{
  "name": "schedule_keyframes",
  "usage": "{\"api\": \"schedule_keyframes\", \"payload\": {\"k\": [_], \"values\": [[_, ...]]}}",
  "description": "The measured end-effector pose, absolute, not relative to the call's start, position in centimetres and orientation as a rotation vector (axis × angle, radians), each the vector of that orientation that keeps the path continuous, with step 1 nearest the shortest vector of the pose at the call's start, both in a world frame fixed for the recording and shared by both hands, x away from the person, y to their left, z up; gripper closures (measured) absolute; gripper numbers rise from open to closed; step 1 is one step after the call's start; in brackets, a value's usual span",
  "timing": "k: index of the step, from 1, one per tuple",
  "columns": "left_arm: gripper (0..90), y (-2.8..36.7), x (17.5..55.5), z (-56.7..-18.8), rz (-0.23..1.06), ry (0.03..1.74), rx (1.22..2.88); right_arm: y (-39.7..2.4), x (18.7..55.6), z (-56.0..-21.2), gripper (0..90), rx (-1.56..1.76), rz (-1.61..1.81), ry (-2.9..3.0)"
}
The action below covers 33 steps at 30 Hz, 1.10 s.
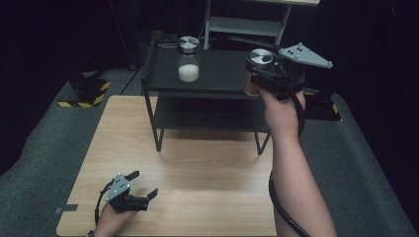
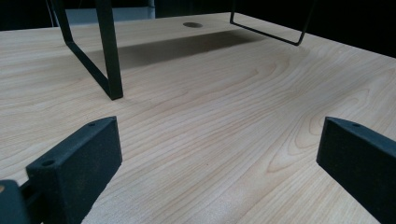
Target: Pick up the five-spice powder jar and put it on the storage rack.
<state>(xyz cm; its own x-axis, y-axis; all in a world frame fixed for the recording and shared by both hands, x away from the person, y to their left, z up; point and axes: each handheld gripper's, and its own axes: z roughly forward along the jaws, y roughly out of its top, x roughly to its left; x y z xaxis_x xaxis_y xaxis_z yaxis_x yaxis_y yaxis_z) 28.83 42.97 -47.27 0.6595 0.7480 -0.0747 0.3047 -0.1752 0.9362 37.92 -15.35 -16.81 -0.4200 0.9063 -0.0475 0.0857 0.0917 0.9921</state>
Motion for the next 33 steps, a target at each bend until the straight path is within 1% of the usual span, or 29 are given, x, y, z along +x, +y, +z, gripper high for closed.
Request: {"api": "schedule_keyframes", "payload": {"k": [16,33], "values": [[0.2,43.2,28.9,-47.4,0.484,0.841,1.75,-13.1,41.2,-15.9,35.2,1.031,1.365,1.653],[0.2,43.2,29.0,-47.4,0.474,0.836,1.754,-12.7,42.9,-16.8,35.2,1.055,1.38,1.639]]}}
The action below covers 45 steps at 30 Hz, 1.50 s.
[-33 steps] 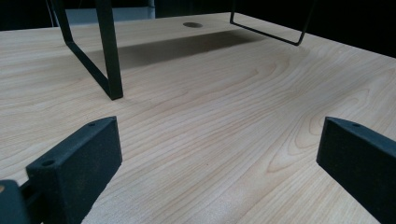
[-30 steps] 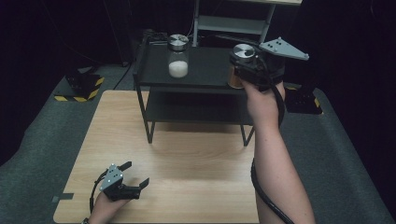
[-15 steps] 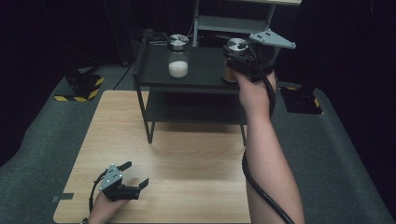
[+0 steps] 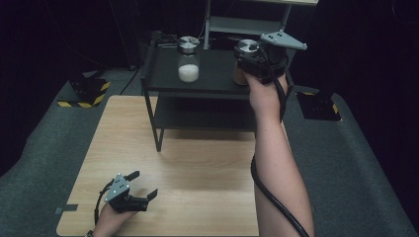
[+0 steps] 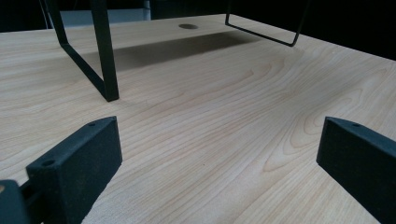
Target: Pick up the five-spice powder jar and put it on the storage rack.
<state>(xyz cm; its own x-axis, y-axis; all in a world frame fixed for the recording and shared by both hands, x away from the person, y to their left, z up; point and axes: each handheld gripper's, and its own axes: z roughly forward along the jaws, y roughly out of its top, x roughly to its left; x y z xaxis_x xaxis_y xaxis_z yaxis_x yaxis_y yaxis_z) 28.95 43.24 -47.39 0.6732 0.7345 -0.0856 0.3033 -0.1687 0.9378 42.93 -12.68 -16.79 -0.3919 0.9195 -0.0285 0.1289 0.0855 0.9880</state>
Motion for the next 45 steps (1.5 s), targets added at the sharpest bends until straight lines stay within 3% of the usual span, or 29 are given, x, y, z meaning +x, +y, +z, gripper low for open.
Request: {"api": "schedule_keyframes", "payload": {"k": [31,38,45], "values": [[0.3,43.2,28.9,-47.4,0.48,0.83,1.755,-13.4,43.3,-17.7,33.5,1.078,1.437,1.623],[0.3,43.3,28.8,-47.4,0.477,0.834,1.743,-13.7,43.4,-17.7,26.8,1.089,1.44,1.636],[0.3,43.3,28.8,-47.4,0.478,0.832,1.746,-13.4,43.3,-17.9,14.1,1.104,1.446,1.628]]}}
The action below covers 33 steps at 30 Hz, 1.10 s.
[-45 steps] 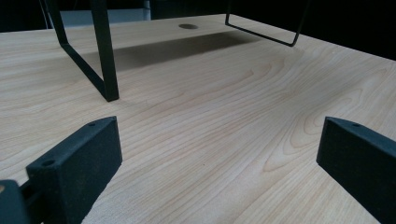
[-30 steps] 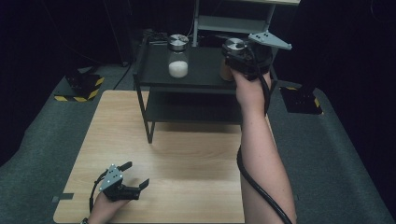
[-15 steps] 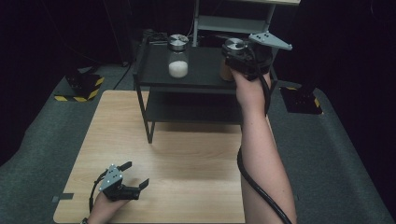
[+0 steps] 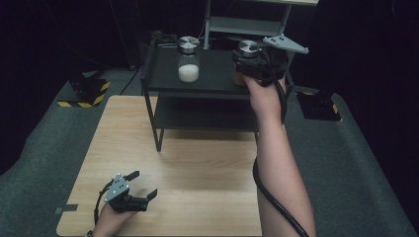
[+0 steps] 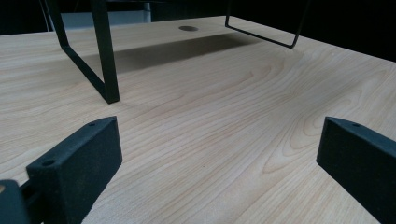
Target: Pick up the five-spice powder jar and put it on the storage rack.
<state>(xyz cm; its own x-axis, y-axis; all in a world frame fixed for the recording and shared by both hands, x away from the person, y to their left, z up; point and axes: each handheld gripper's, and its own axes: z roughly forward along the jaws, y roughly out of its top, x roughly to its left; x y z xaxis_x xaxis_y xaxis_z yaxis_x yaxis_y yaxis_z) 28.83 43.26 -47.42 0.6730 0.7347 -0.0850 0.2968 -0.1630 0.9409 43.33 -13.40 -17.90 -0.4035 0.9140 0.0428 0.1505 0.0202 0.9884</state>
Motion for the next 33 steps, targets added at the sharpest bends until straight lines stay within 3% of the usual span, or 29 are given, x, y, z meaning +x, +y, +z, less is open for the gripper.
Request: {"api": "schedule_keyframes", "payload": {"k": [9,33], "values": [[0.3,43.3,28.9,-47.4,0.479,0.832,1.746,-13.2,43.0,-18.0,0.2,1.111,1.45,1.631],[0.2,43.3,28.7,-47.4,0.496,0.821,1.754,-14.2,39.1,-20.6,0.0,1.049,1.475,1.626]]}}
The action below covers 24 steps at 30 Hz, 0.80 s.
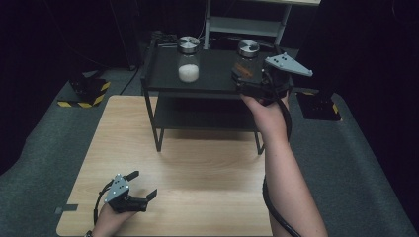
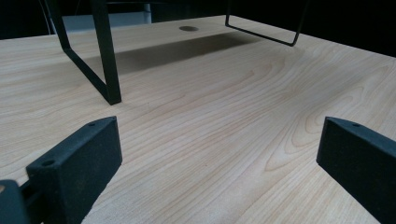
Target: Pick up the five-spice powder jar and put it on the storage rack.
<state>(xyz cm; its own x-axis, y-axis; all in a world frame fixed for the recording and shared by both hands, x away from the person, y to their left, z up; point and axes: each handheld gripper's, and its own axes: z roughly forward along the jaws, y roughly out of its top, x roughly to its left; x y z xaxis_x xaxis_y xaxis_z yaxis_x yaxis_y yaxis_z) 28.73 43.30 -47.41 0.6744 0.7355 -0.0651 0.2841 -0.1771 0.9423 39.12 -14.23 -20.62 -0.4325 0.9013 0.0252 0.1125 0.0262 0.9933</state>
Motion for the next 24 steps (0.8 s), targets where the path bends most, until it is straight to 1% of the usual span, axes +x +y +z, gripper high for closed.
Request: {"api": "schedule_keyframes", "payload": {"k": [13,24], "values": [[0.2,43.4,28.7,-47.6,0.499,0.817,1.75,-15.5,36.2,-25.6,0.0,1.005,1.506,1.667],[0.2,43.4,28.7,-47.7,0.492,0.816,1.742,-16.1,33.8,-28.7,0.0,0.985,1.501,1.695]]}}
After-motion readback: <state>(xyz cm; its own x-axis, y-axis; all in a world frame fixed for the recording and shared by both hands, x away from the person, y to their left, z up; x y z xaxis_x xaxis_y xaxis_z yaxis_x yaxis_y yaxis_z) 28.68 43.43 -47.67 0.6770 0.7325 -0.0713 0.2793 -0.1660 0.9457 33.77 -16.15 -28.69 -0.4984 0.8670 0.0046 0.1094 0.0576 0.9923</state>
